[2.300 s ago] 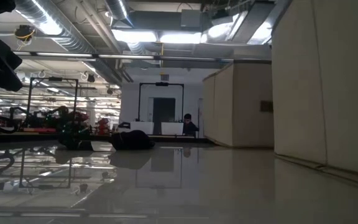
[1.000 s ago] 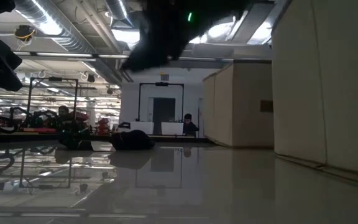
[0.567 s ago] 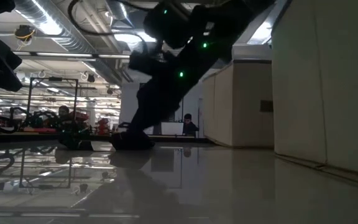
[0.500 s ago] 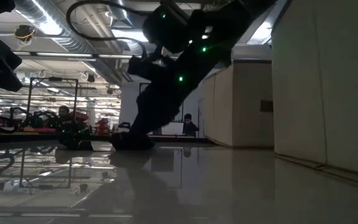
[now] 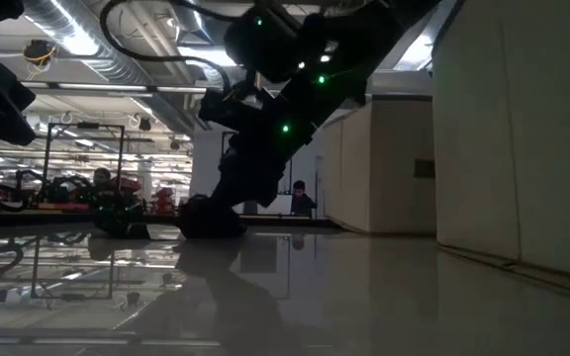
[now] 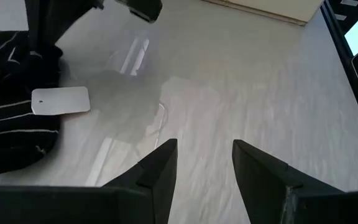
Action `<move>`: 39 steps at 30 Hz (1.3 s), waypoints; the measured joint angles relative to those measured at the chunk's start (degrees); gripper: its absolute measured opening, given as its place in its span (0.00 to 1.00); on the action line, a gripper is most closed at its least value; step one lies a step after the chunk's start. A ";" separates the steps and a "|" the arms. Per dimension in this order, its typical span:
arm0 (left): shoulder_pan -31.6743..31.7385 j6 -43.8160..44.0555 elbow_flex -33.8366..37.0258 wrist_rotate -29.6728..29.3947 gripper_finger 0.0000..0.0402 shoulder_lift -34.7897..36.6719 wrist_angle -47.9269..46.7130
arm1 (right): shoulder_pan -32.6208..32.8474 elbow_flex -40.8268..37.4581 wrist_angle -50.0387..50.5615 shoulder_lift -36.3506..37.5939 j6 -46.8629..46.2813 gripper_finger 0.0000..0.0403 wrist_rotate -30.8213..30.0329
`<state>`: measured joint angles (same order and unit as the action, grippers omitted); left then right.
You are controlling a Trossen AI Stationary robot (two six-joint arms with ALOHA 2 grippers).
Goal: Sort clothes
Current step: Put the black striped sock into the bottom laundry organizer
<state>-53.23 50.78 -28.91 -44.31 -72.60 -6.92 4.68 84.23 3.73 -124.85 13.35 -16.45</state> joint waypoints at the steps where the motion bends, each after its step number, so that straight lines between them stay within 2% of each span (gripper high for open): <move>1: 0.00 0.02 0.00 0.00 0.36 0.01 0.00 | 0.46 0.53 0.90 0.27 0.04 0.06 -0.56; 3: -0.07 0.00 0.00 0.00 0.36 0.02 0.02 | 1.27 2.07 2.03 1.29 0.68 0.07 -1.08; 7: -0.15 0.30 0.00 0.00 0.36 0.02 0.08 | 3.54 6.00 6.57 4.60 4.01 0.02 -2.47; 16: -0.35 0.98 0.00 0.02 0.36 0.02 0.25 | 10.85 20.55 28.97 11.86 6.26 0.05 -8.95; 22: -0.35 0.94 0.00 0.02 0.36 0.02 0.19 | 16.87 29.08 42.19 15.87 3.31 0.03 -14.36; 31: -0.37 0.90 0.00 0.02 0.36 0.02 0.15 | 28.66 32.52 59.82 22.19 -13.84 0.04 -25.85; 36: -0.37 0.15 0.00 0.00 0.36 0.02 0.17 | 35.79 32.54 70.99 25.12 -28.94 0.05 -30.30; 39: -0.36 0.13 0.00 0.00 0.36 0.02 0.18 | 40.15 32.54 79.74 25.76 -40.07 0.05 -30.95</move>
<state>-53.60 50.91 -28.91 -44.32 -72.58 -6.74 44.82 116.77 83.47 -99.09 -26.72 -47.40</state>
